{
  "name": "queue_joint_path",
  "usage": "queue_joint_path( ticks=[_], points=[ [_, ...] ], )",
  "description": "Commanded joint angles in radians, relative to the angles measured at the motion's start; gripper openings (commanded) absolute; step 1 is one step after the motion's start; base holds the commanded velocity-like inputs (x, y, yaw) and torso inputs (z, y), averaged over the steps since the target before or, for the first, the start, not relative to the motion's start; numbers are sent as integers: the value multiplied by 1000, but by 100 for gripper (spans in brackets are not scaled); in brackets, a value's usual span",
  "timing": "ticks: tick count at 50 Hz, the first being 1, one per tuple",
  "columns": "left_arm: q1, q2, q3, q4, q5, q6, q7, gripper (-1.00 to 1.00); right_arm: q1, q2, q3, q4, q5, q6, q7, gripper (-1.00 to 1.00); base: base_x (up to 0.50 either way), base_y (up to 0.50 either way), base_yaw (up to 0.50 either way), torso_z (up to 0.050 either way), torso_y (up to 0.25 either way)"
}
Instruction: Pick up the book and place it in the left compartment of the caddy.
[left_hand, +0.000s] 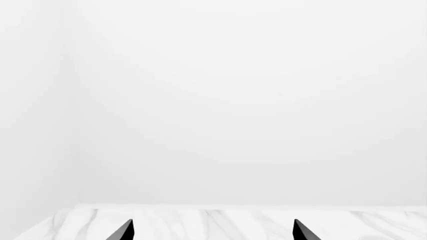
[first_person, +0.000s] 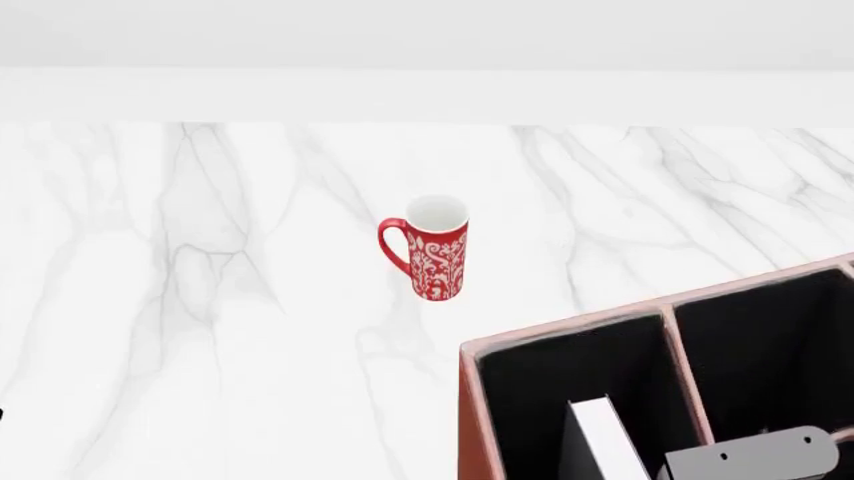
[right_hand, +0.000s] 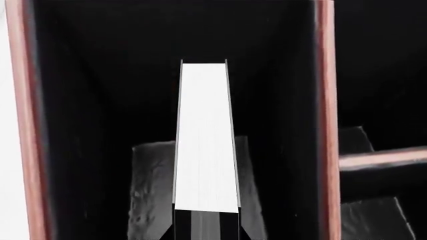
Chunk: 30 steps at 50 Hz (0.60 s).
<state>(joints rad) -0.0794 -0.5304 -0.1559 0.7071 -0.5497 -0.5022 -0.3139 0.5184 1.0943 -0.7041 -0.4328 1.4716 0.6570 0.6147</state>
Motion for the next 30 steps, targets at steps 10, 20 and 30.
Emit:
queue_joint_path(
  ticks=[10,20,30],
  points=[
    [1,-4,1,0,-5,1,-3,100,15,-7,22,15,-64,3,-26,-100,0,0,0,0,1],
    [2,-6,0,1,-8,2,-4,100,18,-10,19,13,-67,7,-25,-100,0,0,0,1,1],
    [2,-7,3,1,-6,5,-6,100,9,-10,19,17,-73,-1,-36,-100,0,0,0,0,1]
  ],
)
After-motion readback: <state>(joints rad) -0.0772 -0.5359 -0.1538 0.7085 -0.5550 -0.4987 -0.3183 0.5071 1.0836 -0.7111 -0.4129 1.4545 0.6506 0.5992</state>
